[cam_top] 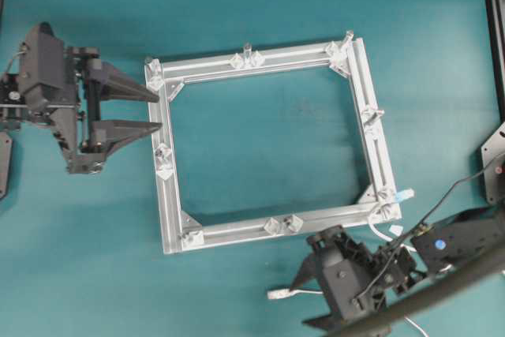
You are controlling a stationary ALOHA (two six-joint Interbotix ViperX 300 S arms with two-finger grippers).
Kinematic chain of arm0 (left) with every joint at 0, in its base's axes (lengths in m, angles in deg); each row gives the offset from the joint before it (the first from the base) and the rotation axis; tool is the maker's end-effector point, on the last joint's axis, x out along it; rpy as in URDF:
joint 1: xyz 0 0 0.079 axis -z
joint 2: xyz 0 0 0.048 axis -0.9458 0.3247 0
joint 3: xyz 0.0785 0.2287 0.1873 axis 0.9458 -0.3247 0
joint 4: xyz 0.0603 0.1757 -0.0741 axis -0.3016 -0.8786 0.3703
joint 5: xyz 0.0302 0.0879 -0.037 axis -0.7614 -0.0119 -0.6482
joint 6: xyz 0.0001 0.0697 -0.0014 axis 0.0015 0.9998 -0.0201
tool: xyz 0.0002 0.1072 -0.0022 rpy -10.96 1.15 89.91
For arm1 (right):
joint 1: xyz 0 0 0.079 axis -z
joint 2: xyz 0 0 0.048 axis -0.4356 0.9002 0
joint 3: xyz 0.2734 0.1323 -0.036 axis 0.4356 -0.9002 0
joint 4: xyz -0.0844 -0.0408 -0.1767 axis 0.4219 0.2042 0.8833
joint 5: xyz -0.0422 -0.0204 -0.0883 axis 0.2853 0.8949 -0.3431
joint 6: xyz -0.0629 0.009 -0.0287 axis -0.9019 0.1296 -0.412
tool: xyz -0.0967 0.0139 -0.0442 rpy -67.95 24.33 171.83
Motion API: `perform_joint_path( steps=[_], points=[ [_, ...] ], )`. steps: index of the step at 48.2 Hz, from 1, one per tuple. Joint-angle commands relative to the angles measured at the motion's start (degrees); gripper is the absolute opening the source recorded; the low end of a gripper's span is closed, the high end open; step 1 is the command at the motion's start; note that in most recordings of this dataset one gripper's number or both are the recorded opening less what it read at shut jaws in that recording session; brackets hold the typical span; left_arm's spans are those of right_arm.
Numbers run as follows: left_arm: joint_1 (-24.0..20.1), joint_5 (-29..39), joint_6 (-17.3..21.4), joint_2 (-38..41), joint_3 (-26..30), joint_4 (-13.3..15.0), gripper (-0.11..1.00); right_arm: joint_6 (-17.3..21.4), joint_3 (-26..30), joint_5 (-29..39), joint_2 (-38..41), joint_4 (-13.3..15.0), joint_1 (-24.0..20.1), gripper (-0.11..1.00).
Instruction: Move the cable alternately left and right between 8 pins so it hooks onto each one.
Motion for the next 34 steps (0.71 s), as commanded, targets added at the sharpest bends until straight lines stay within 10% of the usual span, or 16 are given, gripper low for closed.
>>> perform_joint_path(
  steps=[1,34],
  points=[
    [0.2,0.4,-0.2,-1.8,-0.3,0.0,0.65,0.1,2.2,-0.2,0.8,-0.1,0.3,0.79],
    [0.4,0.5,-0.2,-3.6,-1.1,0.0,0.65,1.5,5.1,8.8,5.9,-0.8,2.5,0.42]
  ],
)
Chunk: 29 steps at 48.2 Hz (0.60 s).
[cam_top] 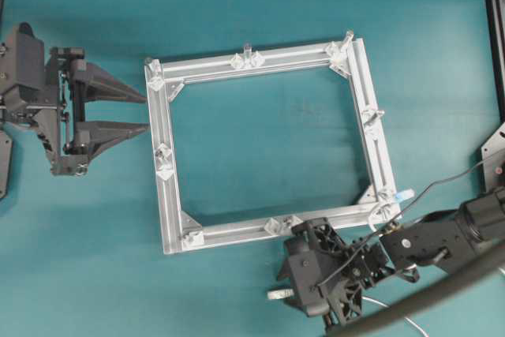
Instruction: Move the cable alternately left and right between 8 pins so it hooks onto each one.
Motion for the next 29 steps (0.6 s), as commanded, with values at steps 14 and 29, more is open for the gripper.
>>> perform_joint_path(
  steps=[14,29],
  points=[
    [0.3,-0.3,-0.4,-0.4,-0.4,0.0,0.65,0.3,1.5,4.7,-2.7,0.2,-1.8,0.15],
    [0.4,-0.3,-0.4,-0.7,-0.8,0.0,0.65,1.5,1.1,10.1,-12.4,0.1,1.1,0.15]
  ],
)
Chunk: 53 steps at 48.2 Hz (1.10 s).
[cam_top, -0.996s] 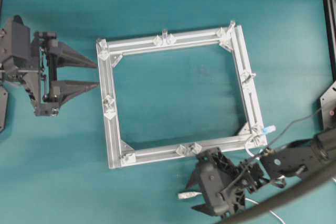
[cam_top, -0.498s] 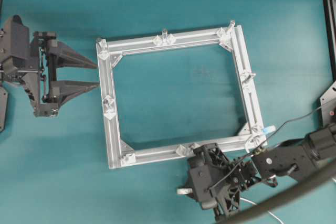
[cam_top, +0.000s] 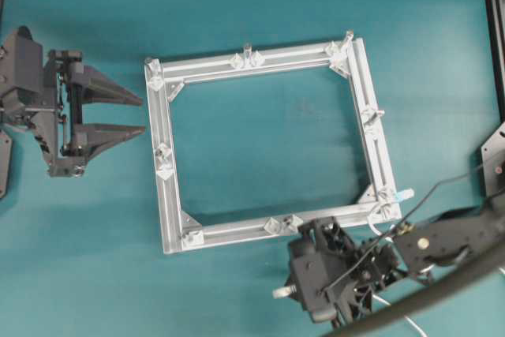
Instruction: Move the cable alternately left and right between 8 pins so it hooks onto each one.
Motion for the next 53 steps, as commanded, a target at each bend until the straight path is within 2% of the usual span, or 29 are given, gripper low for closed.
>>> perform_joint_path(
  steps=[1,10,18,27,36,53],
  points=[
    [0.3,-0.3,-0.4,-0.3,0.4,0.0,0.65,1.4,0.0,2.2,-4.9,0.0,1.8,0.15],
    [0.4,-0.3,-0.4,-0.2,0.4,0.0,0.65,9.4,-4.2,5.9,-9.6,0.6,6.9,0.15],
    [0.4,-0.3,-0.4,-0.3,0.3,0.0,0.65,15.1,-6.2,8.9,-12.4,4.9,12.2,0.15],
    [0.5,-0.3,-0.5,-0.3,0.3,0.0,0.65,19.1,-5.3,14.2,-12.0,10.8,17.9,0.15],
    [0.5,-0.3,-0.4,-0.3,0.1,0.0,0.65,20.7,-0.1,14.2,-7.3,15.0,21.3,0.15],
    [0.5,-0.3,-0.4,-0.3,-0.1,0.0,0.65,20.5,14.2,14.9,1.4,15.2,19.2,0.15]
  ],
)
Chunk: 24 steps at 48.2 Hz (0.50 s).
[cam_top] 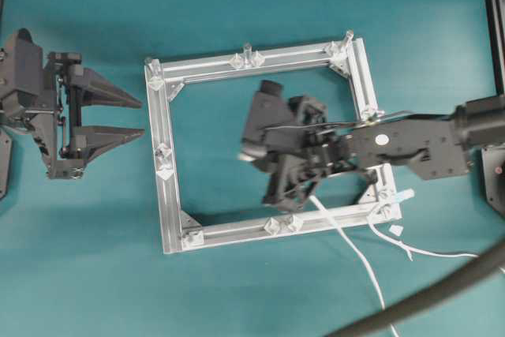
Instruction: Move the cable alternately left and right between 8 pins so it hooks onto each one.
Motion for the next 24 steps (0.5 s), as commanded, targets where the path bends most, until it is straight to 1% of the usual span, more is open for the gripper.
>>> perform_joint_path(
  steps=[1,7,18,24],
  points=[
    [0.2,-0.3,-0.4,-0.3,0.4,0.0,0.65,-0.1,4.1,0.4,0.3,0.2,-1.3,0.15],
    [0.2,-0.3,-0.3,-0.3,0.2,-0.1,0.65,-0.1,6.1,1.0,1.7,0.1,-3.7,0.15],
    [0.8,-0.3,-0.3,-0.4,-0.4,-0.1,0.65,0.2,7.4,1.0,3.6,-0.3,-10.2,0.15],
    [1.8,-0.3,-0.3,-0.4,-0.5,-0.1,0.65,0.4,8.1,1.0,3.8,-1.2,-12.8,0.15]
  ],
)
